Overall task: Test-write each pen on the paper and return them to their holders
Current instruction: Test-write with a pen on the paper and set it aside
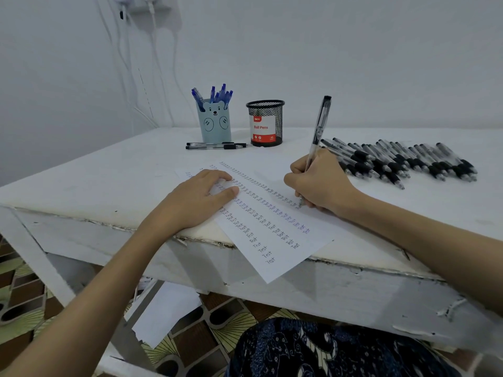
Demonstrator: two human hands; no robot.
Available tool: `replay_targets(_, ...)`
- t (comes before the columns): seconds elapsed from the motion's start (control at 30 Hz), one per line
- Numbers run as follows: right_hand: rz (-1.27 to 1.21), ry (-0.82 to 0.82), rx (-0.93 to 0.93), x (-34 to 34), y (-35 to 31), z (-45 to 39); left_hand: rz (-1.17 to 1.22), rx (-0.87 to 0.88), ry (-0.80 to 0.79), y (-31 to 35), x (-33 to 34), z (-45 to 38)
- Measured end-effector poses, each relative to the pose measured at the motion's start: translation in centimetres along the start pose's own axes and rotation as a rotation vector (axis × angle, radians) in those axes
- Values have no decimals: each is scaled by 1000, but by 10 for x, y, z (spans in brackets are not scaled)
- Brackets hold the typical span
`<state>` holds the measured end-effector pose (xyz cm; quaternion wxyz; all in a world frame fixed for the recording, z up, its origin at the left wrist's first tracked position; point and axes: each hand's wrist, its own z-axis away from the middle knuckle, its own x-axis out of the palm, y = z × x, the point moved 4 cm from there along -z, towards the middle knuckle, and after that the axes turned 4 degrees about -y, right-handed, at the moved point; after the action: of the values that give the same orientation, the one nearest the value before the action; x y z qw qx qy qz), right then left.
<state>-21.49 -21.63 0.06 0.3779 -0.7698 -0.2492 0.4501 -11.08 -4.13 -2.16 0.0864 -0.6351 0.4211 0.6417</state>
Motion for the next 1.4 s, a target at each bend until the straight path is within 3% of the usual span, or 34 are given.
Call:
replay_targets(0.27,-285,13,241,-12,5,-5,8,1,4,2,-1,2)
replay_targets(0.67,-540,-80,314,-12,8,-8,23,16,7,3,-2,4)
replay_targets(0.87,-531,-36,308,-14,9,-9,22,22,7,2,-2,4)
replay_targets(1.2,-57,110,218,-71,9,-40,24,10,-200,18,-1,-19)
replay_targets(1.4,534,-13,221,-122,25,-70,55,59,-183,33,14,-39)
